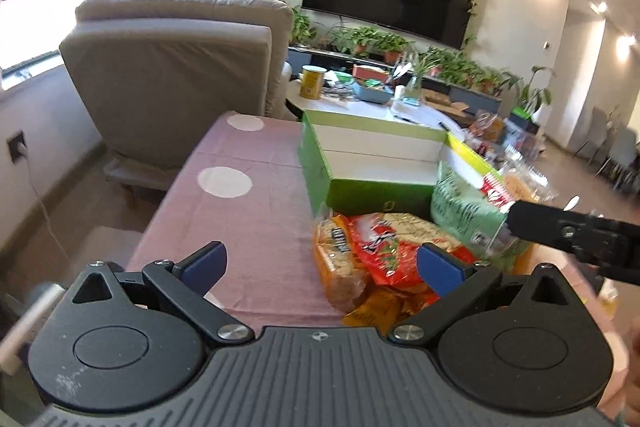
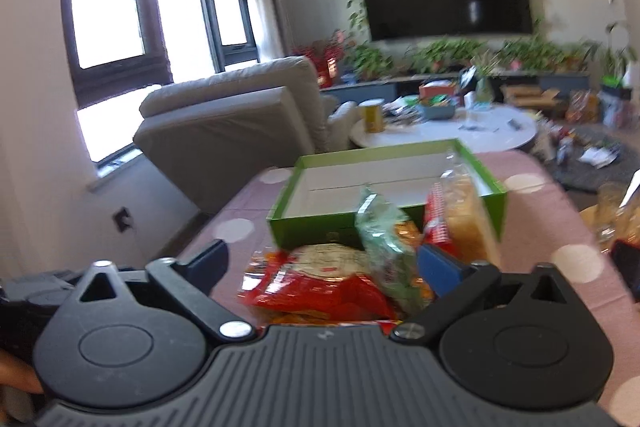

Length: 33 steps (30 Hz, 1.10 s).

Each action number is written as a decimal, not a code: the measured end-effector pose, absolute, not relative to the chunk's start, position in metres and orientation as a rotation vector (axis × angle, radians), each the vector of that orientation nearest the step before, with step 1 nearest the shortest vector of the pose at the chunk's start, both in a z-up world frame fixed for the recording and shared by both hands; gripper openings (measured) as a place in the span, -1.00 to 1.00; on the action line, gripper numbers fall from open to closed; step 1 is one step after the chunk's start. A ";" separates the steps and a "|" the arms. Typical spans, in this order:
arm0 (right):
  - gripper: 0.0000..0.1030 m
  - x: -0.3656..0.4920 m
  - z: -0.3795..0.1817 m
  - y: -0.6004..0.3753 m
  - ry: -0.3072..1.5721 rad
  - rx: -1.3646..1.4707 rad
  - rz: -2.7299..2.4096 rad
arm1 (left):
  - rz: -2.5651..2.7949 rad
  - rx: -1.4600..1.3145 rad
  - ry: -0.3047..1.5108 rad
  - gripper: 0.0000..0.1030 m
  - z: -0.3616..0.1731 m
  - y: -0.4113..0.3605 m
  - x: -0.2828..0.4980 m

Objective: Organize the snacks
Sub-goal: 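Lower the right gripper onto the red round-cracker bag and close it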

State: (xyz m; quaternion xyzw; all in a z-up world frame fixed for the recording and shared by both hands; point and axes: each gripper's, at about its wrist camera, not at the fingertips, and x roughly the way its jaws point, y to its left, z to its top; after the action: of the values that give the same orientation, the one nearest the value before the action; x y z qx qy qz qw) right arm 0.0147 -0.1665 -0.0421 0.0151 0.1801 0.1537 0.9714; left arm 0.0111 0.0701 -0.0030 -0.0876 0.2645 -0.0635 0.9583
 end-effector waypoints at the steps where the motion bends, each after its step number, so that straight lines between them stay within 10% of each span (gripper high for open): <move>1: 0.64 0.018 -0.041 -0.167 0.380 0.046 0.327 | -0.148 -0.185 0.540 0.91 -0.003 0.072 0.013; 14: 0.63 0.063 -0.048 -0.165 0.621 0.177 0.361 | -0.362 -0.247 0.627 0.10 -0.013 0.067 0.035; 33: 0.65 0.111 -0.071 -0.183 0.768 0.232 0.230 | -0.378 -0.154 0.739 0.58 -0.037 0.029 0.090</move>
State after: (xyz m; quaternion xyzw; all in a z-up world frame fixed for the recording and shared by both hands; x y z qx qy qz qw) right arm 0.1107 -0.1834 -0.0709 0.1126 0.3730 0.1117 0.9142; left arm 0.0898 0.0288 -0.0367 -0.0746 0.3586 -0.1834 0.9122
